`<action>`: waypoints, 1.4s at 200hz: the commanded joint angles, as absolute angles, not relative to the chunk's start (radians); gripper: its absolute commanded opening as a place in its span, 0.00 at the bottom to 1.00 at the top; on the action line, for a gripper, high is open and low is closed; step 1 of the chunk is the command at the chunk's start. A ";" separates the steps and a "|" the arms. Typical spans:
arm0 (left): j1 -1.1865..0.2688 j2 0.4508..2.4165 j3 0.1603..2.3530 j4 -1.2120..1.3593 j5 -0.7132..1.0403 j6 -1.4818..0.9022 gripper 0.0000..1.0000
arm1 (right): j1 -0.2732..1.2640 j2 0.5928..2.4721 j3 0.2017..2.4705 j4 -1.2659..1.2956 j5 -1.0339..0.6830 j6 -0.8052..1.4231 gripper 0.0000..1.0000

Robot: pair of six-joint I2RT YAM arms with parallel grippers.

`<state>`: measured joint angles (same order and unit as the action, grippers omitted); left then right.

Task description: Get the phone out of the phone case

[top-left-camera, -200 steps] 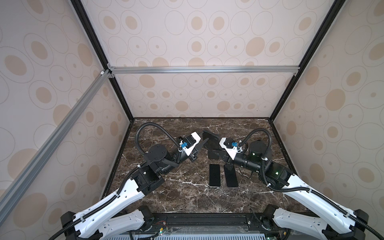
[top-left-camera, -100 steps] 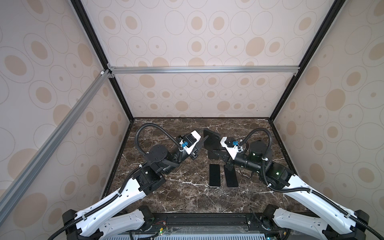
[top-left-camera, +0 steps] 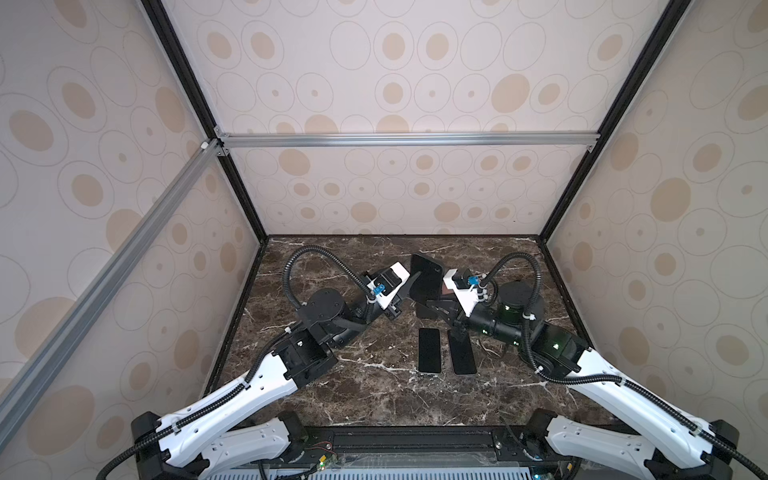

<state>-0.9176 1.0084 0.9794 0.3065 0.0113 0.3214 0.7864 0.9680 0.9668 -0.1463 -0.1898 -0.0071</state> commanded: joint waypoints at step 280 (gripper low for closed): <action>-0.934 1.019 0.991 0.359 -0.050 0.370 0.32 | 0.823 0.992 1.051 -0.137 -0.201 0.005 0.00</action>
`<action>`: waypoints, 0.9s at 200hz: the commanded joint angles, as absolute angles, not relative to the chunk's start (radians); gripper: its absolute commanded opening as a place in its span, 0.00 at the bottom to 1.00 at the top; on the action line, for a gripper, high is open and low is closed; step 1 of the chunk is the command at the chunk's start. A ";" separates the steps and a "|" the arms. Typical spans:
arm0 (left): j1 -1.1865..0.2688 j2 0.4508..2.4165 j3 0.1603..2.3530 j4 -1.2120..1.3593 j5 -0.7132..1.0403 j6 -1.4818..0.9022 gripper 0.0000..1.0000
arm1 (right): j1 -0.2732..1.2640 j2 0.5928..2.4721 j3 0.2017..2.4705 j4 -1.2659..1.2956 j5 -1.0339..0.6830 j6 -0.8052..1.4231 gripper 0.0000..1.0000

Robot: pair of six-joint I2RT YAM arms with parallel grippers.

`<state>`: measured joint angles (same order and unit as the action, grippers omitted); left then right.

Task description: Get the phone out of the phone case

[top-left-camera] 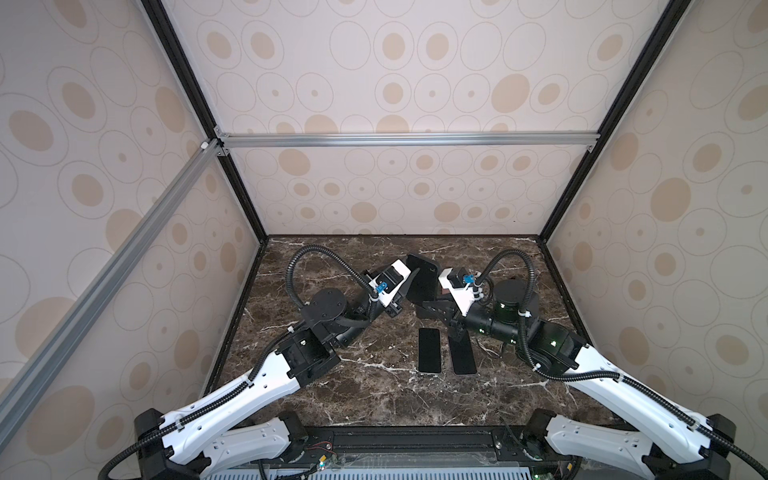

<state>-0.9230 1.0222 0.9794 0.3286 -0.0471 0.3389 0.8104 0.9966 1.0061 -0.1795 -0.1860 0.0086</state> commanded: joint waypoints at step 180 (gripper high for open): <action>-0.934 1.017 0.994 0.306 0.035 0.307 0.31 | 0.827 0.930 0.980 -0.074 -0.294 -0.178 0.00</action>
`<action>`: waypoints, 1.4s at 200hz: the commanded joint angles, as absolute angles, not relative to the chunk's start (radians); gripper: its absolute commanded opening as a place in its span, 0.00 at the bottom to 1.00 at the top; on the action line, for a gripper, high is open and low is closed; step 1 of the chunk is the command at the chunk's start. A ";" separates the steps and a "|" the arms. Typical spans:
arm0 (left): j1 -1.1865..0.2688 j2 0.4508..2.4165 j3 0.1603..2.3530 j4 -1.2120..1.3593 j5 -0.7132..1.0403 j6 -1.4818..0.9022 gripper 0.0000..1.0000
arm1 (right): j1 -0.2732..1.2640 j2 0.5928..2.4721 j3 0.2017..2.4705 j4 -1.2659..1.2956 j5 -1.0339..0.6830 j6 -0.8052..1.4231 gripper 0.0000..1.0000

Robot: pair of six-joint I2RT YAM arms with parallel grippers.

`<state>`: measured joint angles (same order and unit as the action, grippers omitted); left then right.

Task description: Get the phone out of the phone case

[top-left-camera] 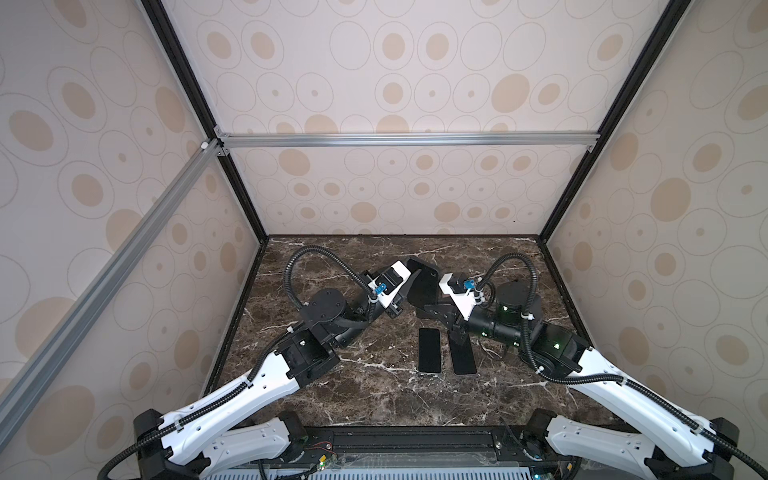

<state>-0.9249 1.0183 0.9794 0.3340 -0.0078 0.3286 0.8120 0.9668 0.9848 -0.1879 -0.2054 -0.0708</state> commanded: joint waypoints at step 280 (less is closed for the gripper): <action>-0.929 1.058 1.075 -0.066 0.371 0.320 0.22 | 0.827 0.918 1.061 -0.184 -0.453 -0.371 0.00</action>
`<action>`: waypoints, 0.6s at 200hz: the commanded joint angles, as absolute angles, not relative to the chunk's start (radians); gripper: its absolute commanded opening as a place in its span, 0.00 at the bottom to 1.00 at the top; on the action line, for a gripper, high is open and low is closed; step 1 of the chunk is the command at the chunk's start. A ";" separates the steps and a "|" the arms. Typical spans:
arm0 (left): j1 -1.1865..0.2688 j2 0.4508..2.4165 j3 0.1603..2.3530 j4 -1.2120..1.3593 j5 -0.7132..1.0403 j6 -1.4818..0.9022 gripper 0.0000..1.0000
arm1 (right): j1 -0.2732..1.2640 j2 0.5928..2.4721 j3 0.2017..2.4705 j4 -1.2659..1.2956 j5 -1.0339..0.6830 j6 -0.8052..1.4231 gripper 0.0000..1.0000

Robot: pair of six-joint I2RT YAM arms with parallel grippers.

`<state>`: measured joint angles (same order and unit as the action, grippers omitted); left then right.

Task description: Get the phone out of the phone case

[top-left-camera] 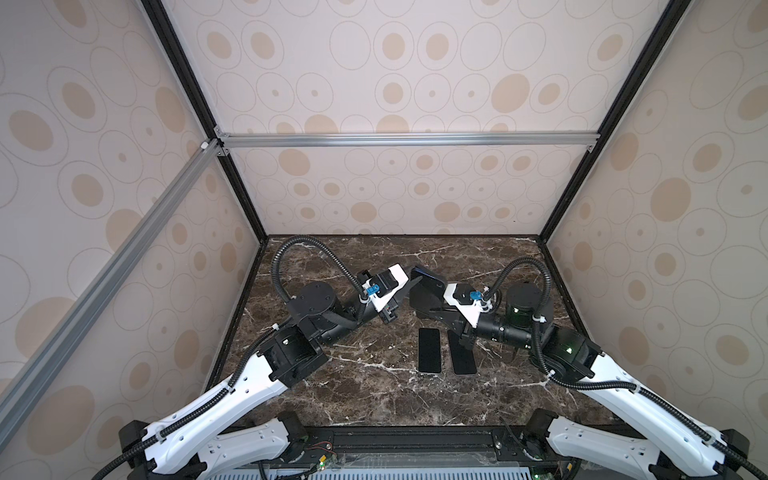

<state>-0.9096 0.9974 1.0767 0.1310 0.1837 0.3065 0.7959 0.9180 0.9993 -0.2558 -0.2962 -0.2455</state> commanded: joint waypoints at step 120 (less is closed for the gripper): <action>-0.861 1.130 1.133 -0.184 0.720 0.296 0.25 | 0.828 0.933 1.126 -0.248 -0.561 -0.440 0.00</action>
<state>-0.8314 1.0225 1.1473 0.0120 0.4271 0.3035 0.7837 0.9161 1.0561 -0.3855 -0.3523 -0.2977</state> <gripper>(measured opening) 0.254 0.117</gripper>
